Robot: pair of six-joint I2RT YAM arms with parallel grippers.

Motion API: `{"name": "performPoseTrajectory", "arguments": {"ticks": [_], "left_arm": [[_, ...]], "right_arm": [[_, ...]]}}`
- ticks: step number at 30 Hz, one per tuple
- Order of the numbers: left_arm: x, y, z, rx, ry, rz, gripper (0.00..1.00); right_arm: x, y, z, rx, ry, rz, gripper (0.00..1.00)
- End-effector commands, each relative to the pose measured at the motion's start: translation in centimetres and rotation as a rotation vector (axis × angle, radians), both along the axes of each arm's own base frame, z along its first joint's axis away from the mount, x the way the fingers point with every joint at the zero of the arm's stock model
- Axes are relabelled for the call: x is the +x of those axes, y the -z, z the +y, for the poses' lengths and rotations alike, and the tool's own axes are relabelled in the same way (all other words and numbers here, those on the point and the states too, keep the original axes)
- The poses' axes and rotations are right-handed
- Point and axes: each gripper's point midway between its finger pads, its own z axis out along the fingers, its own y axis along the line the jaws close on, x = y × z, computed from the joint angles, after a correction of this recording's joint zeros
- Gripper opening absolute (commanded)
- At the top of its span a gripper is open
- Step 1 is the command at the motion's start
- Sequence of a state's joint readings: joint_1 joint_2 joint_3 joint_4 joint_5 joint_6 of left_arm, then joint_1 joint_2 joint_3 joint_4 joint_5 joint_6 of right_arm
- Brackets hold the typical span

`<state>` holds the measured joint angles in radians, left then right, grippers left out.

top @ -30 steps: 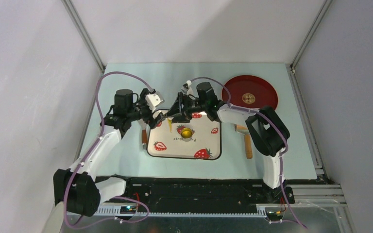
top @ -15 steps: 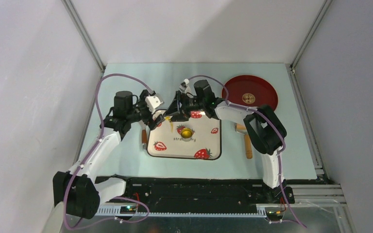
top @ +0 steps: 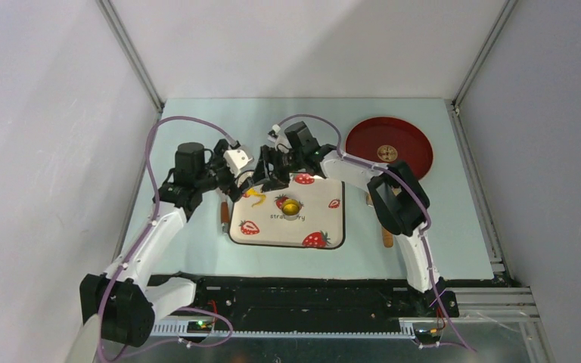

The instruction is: Roll out the dumpling wrappers from the dough

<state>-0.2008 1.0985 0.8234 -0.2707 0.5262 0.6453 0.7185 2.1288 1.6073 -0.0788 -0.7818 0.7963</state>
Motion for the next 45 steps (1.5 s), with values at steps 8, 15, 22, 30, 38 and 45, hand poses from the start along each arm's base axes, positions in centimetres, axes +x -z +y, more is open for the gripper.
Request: {"name": "performPoseTrajectory", "arguments": {"ticks": [8, 15, 22, 30, 38, 45], "left_arm": [[1.6, -3.0, 1.2, -0.014, -0.114, -0.091, 1.0], [1.9, -3.4, 1.8, -0.095, -0.241, -0.026, 1.0], [1.8, -4.9, 2.6, -0.245, -0.41, 0.037, 1.0], [1.4, -6.5, 4.2, -0.435, -0.634, 0.088, 1.0], [1.0, -4.3, 3.2, -0.654, -0.756, 0.344, 1.0], [0.6, 1.3, 0.2, -0.711, -0.756, 0.756, 1.0]], "right_arm": [[3.0, 5.7, -1.3, -0.263, 0.028, -0.087, 0.72], [4.7, 7.9, -1.9, -0.404, 0.009, -0.183, 0.74], [6.0, 5.2, -4.3, -0.42, 0.081, -0.266, 0.77], [5.4, 0.8, -9.9, -0.408, 0.196, -0.31, 0.8], [2.7, -2.3, -16.2, -0.383, 0.3, -0.302, 0.83], [0.8, -1.4, -18.6, -0.38, 0.307, -0.21, 0.83]]}}
